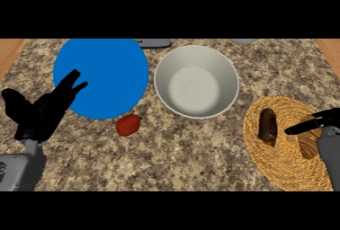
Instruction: Pick the croissant from the placemat and place it in the bowl
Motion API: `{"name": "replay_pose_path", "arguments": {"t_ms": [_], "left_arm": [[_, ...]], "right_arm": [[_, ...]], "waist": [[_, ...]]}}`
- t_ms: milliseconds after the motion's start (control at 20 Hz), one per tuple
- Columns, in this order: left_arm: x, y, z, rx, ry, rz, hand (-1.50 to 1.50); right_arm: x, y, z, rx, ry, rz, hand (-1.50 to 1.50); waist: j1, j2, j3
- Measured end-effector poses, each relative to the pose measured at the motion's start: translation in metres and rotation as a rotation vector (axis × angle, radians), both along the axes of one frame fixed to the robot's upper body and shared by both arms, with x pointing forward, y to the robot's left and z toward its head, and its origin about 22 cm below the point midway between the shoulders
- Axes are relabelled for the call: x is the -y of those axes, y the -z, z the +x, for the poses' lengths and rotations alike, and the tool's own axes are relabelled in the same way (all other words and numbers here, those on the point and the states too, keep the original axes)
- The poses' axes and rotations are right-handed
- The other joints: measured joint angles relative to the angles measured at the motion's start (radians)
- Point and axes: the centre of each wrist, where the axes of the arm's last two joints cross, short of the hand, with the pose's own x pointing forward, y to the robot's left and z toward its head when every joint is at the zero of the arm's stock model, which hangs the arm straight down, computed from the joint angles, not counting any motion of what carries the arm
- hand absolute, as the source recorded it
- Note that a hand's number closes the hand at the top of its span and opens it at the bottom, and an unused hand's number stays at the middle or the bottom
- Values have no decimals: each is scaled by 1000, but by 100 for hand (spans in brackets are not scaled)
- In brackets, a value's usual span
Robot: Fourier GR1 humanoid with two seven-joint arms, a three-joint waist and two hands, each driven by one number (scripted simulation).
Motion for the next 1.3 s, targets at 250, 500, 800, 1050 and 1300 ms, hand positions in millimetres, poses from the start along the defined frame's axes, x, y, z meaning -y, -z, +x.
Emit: {"name": "replay_pose_path", "arguments": {"t_ms": [250,500,800,1050,1300], "left_arm": [[-2,4,0,-5,0,-6,0],[5,3,-3,3,-2,-2,0],[-6,10,-6,-17,-35,3,0],[-14,12,-11,-24,-52,2,0],[-15,14,-13,-21,-52,-4,0]], "right_arm": [[-1,0,3,10,-15,-25,150],[0,-3,5,28,-32,-49,150],[-80,11,-27,60,-319,-51,150],[-140,3,-81,121,-531,-61,150],[-174,-37,-143,214,-643,-97,150]], "waist": [[0,1,1],[1,2,4],[-33,-15,-4],[-53,-21,-2],[-49,-15,2]]}}
